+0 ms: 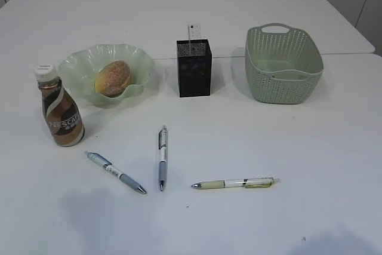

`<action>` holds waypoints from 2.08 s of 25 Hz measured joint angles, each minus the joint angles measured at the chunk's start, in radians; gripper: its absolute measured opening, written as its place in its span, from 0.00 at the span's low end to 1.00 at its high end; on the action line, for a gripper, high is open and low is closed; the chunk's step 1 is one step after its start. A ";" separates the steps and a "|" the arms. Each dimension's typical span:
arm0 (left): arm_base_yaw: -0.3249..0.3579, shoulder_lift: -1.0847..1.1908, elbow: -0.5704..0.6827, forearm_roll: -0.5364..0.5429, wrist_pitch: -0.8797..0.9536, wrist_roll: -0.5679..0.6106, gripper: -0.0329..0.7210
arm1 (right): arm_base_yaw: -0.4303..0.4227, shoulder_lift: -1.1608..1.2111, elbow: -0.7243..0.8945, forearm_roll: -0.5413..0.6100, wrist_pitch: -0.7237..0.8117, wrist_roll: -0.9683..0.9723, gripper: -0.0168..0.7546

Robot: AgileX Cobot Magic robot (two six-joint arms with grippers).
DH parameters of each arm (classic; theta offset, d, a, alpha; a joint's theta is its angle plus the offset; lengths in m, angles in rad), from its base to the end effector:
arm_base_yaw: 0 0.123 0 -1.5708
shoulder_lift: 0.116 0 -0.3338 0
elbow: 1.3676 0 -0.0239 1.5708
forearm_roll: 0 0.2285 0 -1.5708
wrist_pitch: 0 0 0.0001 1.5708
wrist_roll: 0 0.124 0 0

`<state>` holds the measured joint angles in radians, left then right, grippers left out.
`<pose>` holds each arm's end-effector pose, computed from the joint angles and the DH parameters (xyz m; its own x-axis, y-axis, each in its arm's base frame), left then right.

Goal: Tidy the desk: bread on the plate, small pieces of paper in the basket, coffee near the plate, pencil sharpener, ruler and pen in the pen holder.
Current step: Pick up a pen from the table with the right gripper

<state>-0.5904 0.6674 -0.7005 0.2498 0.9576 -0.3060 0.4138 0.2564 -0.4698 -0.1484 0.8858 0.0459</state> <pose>0.0721 -0.0182 0.3207 -0.6697 0.2607 -0.6954 0.3283 0.9438 0.0377 0.0087 -0.0117 0.2674 -0.4859 -0.2659 -0.8326 -0.3356 0.9363 -0.1031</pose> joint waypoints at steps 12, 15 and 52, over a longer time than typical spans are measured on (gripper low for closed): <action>0.000 -0.031 0.039 -0.004 -0.010 0.022 0.50 | 0.000 0.058 0.000 0.002 -0.001 -0.070 0.59; 0.000 -0.031 0.039 -0.004 -0.010 0.022 0.50 | 0.000 0.138 -0.012 0.002 -0.022 -0.098 0.59; 0.052 -0.031 0.039 0.335 0.008 -0.288 0.28 | 0.002 1.013 -0.405 0.582 -0.327 -0.676 0.59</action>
<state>-0.5381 0.6368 -0.6619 0.5851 0.9655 -0.5943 0.4156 1.2692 -0.8743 0.4335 0.5592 -0.6296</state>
